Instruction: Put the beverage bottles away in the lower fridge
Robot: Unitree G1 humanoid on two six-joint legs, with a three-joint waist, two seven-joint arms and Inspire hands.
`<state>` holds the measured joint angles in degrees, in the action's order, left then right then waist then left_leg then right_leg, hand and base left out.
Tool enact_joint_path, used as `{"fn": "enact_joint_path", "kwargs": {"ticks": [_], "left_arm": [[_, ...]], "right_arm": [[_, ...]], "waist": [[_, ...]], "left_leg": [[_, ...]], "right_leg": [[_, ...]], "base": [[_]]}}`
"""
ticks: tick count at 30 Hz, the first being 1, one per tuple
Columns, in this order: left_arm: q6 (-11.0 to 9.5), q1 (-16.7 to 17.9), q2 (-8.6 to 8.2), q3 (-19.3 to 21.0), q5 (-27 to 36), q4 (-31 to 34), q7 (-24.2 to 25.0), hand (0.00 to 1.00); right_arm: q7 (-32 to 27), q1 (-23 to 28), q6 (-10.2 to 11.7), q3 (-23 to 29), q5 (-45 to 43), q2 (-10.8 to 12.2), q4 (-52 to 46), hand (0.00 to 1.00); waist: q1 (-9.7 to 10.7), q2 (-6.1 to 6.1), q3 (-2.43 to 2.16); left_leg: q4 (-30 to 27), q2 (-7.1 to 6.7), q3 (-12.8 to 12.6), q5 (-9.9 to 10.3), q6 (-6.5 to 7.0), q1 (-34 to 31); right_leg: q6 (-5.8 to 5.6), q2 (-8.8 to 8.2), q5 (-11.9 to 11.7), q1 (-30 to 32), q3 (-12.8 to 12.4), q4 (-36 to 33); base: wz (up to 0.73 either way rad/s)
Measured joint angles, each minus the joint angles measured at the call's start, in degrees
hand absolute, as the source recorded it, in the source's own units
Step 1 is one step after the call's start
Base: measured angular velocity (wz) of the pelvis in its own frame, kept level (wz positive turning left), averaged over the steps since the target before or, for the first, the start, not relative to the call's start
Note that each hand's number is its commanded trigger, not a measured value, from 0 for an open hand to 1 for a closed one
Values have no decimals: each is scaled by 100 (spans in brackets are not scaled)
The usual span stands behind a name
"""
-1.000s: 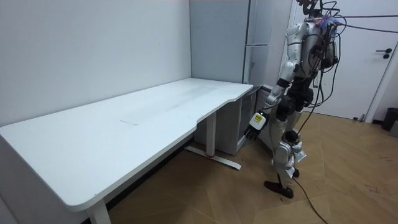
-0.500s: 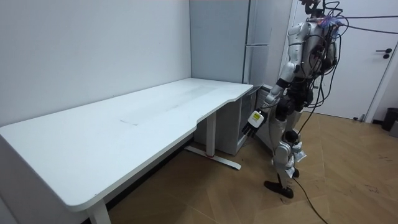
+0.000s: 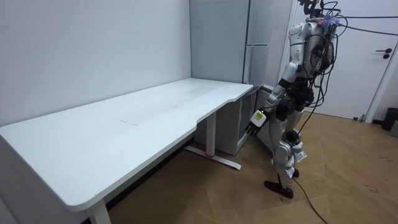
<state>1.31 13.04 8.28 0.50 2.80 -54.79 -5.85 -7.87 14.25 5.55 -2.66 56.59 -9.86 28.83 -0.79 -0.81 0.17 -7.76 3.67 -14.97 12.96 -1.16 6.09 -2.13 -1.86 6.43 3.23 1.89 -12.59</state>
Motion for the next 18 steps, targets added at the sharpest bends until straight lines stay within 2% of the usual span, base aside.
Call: {"fn": "enact_joint_path", "kwargs": {"ticks": [3, 8, 10, 12, 18], "left_arm": [[4, -7, 13, -35, 5, -40, -23, 0], [79, -49, 13, -82, -6, -61, -11, 0], [112, -48, 23, -87, -7, -67, -16, 0], [120, -57, 52, -133, -7, -96, -22, 0], [125, -299, 169, -641, -10, -290, -153, 0]], "right_arm": [[0, 12, 159, -65, 448, 0, 34, 0], [-1, 156, 562, -153, 1371, -3, 42, 0], [-1, 190, 712, -228, 1480, -8, 42, 0], [-1, 193, 806, -288, 1618, -19, 42, 0], [-1, 192, 1123, -521, 2079, -42, 51, 0]], "waist": [[-28, 1, 1], [-316, -9, 7], [-382, -15, 9], [-398, -18, 11], [-397, -12, 14]], "left_leg": [[0, 8, 0, -4, -8, 3], [1, 10, -1, -8, -13, 4], [-1, 10, 2, -10, -17, 2], [-4, 10, 9, -12, -18, 1], [-6, 4, 23, -14, -18, 7]], "right_leg": [[11, 10, -9, 0, 0, 4], [26, 28, -29, 18, -13, 4], [30, 30, -32, 22, -12, 4], [32, 31, -33, 22, -10, 7], [35, 32, -35, 24, -14, 7]], "base": [[-1], [-5], [0], [0], [-1]]}}
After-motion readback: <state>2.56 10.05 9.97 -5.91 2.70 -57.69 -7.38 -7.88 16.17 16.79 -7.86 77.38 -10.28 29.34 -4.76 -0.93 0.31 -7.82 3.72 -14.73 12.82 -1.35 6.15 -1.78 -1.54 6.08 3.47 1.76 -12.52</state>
